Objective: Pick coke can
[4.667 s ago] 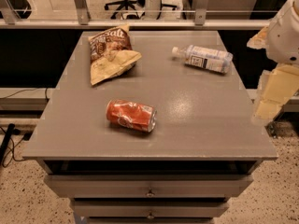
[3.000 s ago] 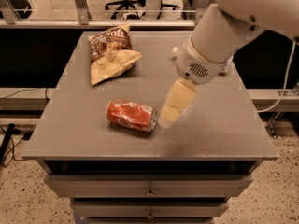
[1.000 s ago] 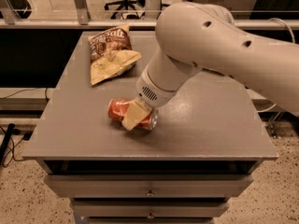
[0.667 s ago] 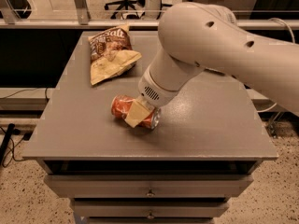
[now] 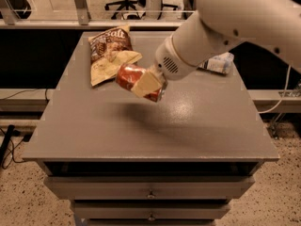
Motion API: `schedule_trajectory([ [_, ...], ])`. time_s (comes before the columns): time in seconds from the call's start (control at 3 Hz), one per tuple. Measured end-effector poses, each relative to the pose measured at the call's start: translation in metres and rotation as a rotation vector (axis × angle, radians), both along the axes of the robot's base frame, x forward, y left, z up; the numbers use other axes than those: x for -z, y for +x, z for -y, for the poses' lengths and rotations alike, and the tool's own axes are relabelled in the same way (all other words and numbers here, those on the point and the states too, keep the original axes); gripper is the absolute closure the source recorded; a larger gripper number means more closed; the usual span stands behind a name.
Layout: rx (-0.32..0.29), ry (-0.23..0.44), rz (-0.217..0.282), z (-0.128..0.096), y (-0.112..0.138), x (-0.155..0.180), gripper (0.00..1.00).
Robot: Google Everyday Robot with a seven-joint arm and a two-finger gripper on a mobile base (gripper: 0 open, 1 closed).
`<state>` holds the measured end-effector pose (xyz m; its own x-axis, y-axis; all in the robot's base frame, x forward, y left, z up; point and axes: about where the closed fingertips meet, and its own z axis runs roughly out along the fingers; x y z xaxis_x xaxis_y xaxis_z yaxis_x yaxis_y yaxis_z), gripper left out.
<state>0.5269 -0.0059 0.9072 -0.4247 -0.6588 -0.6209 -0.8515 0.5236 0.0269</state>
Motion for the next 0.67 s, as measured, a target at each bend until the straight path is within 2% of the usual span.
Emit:
schedule_trajectory([
  [0.33,-0.041,0.161,0.094,0.015,0.012,-0.045,1.00],
  [0.67,-0.078,0.188,0.130,0.013,0.009,-0.057,1.00],
])
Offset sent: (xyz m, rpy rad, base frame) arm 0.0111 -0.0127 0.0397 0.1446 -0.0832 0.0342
